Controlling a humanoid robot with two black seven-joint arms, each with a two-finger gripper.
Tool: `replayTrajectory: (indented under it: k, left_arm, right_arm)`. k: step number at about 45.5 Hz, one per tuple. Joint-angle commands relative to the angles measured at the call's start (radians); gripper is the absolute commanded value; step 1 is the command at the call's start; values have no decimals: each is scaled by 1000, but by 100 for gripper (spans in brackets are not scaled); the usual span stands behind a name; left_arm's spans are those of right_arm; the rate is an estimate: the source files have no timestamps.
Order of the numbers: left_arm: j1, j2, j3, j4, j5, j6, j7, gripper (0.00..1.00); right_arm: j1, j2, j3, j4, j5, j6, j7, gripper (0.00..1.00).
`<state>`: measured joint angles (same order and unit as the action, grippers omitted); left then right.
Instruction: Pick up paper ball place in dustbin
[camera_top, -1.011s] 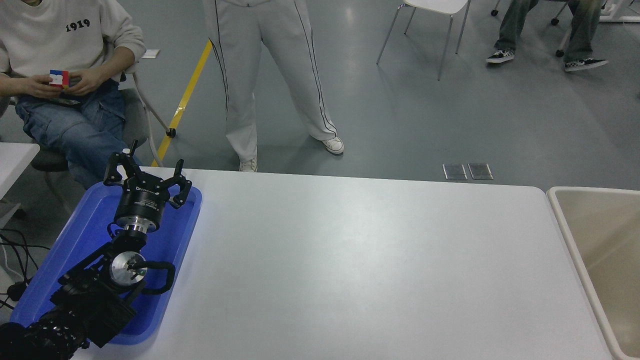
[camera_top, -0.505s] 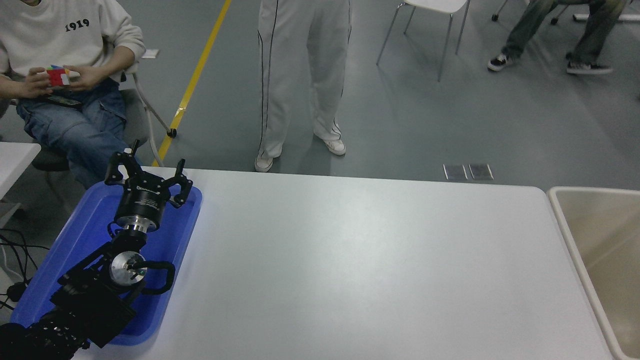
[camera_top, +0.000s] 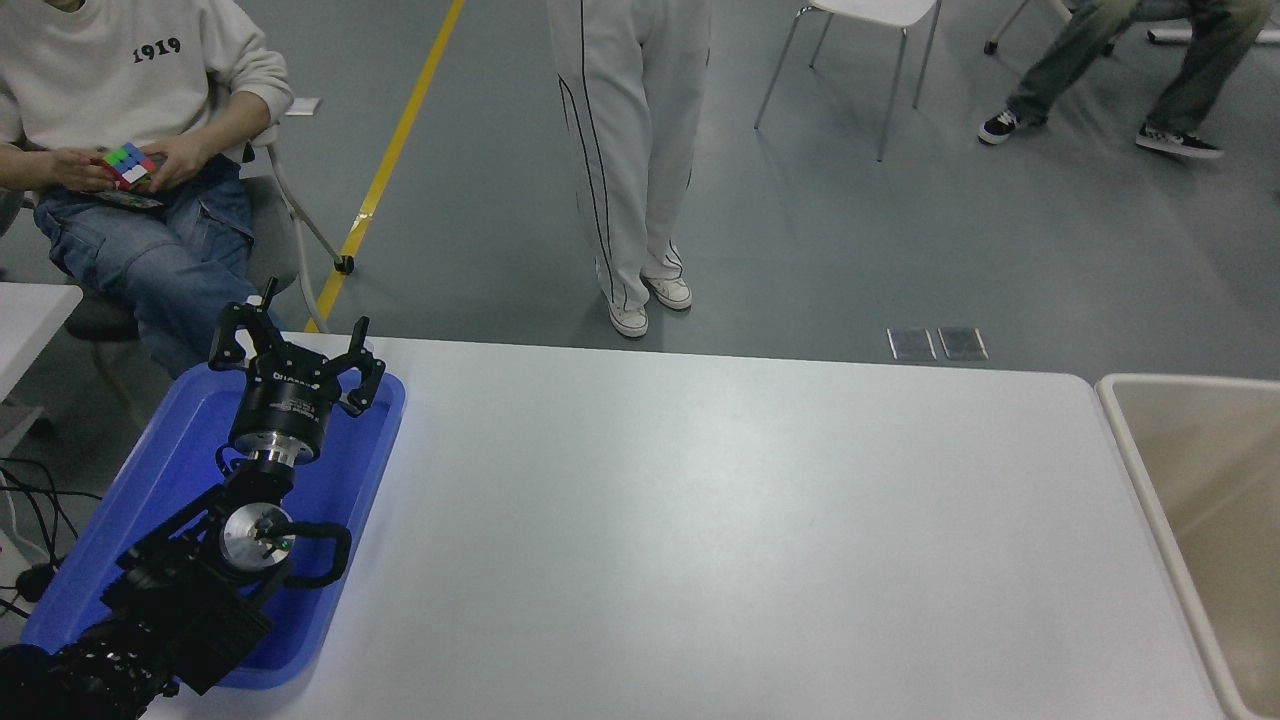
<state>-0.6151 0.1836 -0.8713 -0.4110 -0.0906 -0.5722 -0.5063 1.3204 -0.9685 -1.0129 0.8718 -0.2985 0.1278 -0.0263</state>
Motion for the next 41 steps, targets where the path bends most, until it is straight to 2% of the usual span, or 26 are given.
replayTrajectory:
  k: [1, 12, 32, 41]
  left_arm:
    - [0, 0, 0, 0, 0, 0, -1, 100]
    - [0, 0, 0, 0, 0, 0, -1, 100]
    - [0, 0, 0, 0, 0, 0, -1, 100]
    - [0, 0, 0, 0, 0, 0, -1, 100]
  right_arm:
    - [-306, 82, 243, -195, 2, -97, 0, 0]
    - [-500, 195, 395, -384, 32, -148, 0, 0]
    - [-687, 405, 514, -683, 73, -188, 0, 0]
    - [-702, 433, 527, -709, 73, -191, 0, 0]
